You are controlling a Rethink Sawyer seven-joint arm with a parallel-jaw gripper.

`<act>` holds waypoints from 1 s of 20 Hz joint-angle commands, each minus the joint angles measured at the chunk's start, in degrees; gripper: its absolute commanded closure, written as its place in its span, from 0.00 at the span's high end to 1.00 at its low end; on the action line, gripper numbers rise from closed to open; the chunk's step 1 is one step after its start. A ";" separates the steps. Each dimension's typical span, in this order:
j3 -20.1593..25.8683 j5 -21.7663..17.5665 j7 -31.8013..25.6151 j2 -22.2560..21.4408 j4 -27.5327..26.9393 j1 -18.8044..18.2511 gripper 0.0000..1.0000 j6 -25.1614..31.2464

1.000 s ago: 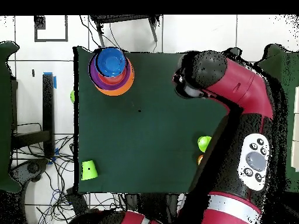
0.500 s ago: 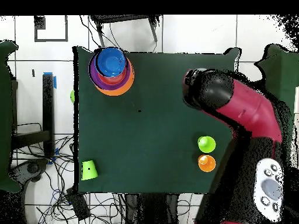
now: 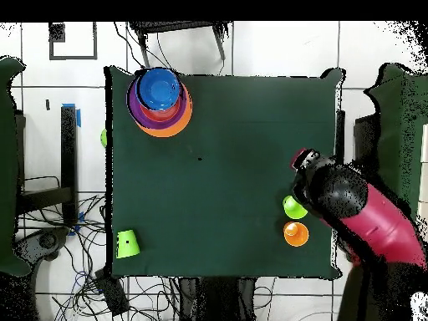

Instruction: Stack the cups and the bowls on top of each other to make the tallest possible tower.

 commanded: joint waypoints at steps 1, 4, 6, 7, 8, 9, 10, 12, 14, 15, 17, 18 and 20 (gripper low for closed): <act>10.96 -6.01 -4.43 1.79 13.68 -4.10 1.00 -3.05; 13.43 -7.98 -4.23 2.99 15.42 -7.00 1.00 -6.91; 15.75 -9.23 -3.91 3.89 16.73 -9.24 1.00 -8.92; 16.67 -9.85 -4.24 4.07 17.10 -10.06 1.00 -8.79; 17.09 -10.55 -4.25 3.96 17.27 -10.39 1.00 -8.42; 17.34 -11.74 -4.09 3.56 17.43 -10.53 1.00 -9.05; 17.56 -12.76 -4.23 3.50 17.16 -10.63 1.00 -8.87; 18.38 -14.32 -4.85 4.12 16.18 -11.12 1.00 -7.55; 19.10 -16.01 -4.81 5.07 15.20 -11.65 1.00 -7.98; 19.34 -16.80 -4.78 5.44 14.48 -11.80 1.00 -7.93; 19.77 -18.16 -4.84 6.32 13.04 -12.17 1.00 -7.53; 19.98 -18.78 -4.88 6.77 12.33 -12.36 1.00 -7.40; 20.73 -20.01 -4.86 8.03 11.29 -12.92 1.00 -7.55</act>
